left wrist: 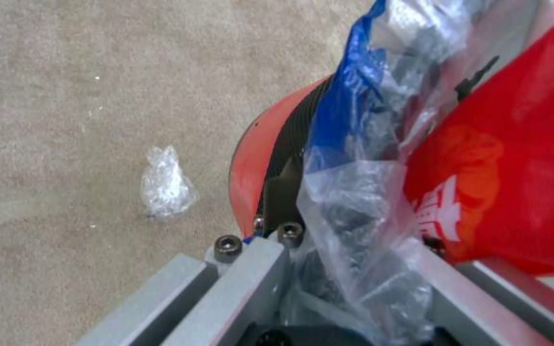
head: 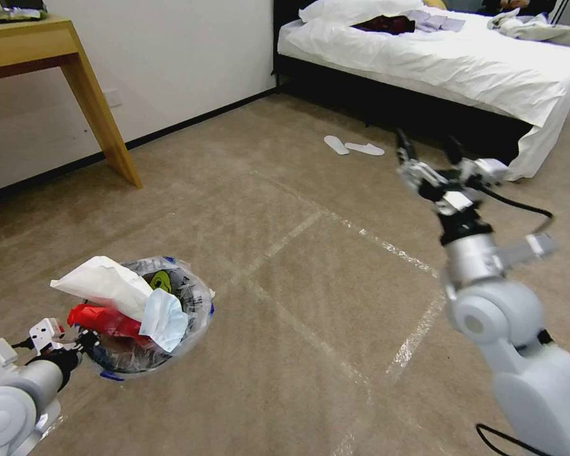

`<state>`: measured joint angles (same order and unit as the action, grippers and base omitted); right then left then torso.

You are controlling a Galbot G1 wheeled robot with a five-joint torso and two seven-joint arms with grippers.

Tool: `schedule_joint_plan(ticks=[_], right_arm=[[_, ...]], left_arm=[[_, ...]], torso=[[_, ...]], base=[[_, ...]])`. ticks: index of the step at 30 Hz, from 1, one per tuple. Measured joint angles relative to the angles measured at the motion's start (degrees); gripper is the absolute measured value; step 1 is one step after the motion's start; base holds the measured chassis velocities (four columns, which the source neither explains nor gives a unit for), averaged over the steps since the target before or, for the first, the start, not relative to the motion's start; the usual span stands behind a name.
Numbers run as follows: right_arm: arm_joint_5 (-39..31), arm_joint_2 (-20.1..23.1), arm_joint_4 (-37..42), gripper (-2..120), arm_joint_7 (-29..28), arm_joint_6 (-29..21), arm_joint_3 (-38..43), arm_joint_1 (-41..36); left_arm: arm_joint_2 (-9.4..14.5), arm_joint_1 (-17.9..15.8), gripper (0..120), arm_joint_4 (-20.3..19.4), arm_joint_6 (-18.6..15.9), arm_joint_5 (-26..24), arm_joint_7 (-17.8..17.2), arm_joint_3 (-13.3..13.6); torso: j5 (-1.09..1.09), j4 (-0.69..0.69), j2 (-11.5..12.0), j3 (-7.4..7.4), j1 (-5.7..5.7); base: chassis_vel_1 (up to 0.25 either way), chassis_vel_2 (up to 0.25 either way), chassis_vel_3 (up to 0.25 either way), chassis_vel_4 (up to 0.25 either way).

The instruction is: Pick up the trash bin and place the garbage on the floor into it.

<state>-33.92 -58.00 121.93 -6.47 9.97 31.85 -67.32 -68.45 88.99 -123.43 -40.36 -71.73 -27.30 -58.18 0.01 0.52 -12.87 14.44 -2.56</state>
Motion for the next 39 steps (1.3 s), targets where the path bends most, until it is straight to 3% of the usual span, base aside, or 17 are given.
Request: schedule_joint_plan(ticks=[4,6,17,39], right_arm=[[2.05,-1.6,-0.05,100,0.82,1.5,1.61,-4.06],[4.31,-4.84,-0.64,100,1.62,3.36,3.32,-8.01],[12.38,-13.02,-6.42,100,3.02,8.42,5.06,-12.63],[13.47,-13.71,-7.01,100,2.58,8.77,4.21,-13.05]], left_arm=[[-0.15,-0.06,0,0.02,0.06,0.08,0.27,0.0],[-0.43,-0.23,0,0.09,0.13,0.16,0.48,0.07],[-0.77,-0.6,0,0.57,0.25,0.58,0.87,0.96],[-0.77,-0.67,0,0.4,0.4,0.65,0.95,1.22]], torso=[[0.0,0.01,0.0,0.0,0.0],[-0.02,0.0,0.0,0.0,0.0],[-0.02,0.0,-0.01,-0.01,0.01],[-0.01,0.01,0.0,0.0,-0.02]], base=[[0.0,0.0,0.0,0.0],[0.0,0.0,0.0,0.0],[-0.026,0.018,0.023,-0.022],[-0.18,0.183,0.188,-0.18]])
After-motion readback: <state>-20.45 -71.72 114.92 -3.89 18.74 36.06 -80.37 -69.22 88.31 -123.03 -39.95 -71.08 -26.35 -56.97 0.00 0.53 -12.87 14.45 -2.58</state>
